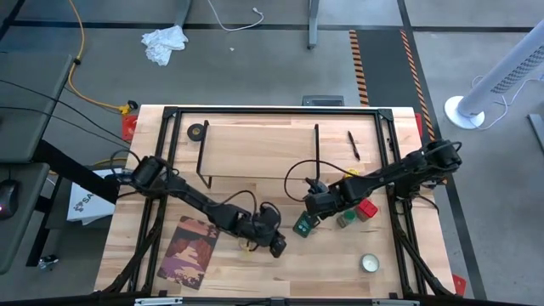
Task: Shelf spices
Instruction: Put the green seasoning can on the shelf
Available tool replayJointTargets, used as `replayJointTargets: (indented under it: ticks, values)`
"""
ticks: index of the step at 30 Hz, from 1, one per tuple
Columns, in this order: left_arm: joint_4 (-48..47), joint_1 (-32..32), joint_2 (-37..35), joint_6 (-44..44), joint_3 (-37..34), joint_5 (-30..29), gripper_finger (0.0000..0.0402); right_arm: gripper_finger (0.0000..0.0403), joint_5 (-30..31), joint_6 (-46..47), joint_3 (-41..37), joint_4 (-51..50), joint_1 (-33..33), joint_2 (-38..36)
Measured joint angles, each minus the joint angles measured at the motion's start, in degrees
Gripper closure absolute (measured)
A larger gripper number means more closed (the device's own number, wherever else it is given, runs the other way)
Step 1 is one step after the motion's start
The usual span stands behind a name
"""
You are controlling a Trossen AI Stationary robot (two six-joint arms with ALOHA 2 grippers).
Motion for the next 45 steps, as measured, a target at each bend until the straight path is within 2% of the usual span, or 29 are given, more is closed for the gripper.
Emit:
replayJointTargets:
  ticks: [14,20,27,35,41,45]
  values:
    - [7.7,3.4,5.8,-0.7,0.0,1.8,0.0401,0.0403,-0.1,6.9,0.0,1.5,2.4,3.0]
    - [8.3,5.2,5.8,-0.7,0.0,0.1,0.0402,0.0403,0.1,11.4,-0.1,3.6,4.6,3.0]
    - [3.2,6.5,4.8,2.7,0.0,2.0,0.0402,0.0403,1.0,16.6,-0.1,7.2,7.1,3.0]
    - [-7.0,8.2,-0.7,11.1,0.0,2.1,0.0402,0.0403,3.4,18.1,0.0,12.1,8.0,3.0]
    - [-9.2,7.5,-2.9,16.2,0.0,2.4,0.0401,0.0403,2.7,16.5,0.0,8.6,8.0,2.9]
    - [-11.0,6.2,-2.9,15.4,0.0,2.5,0.0402,0.0403,2.5,16.5,0.0,8.8,8.0,2.9]
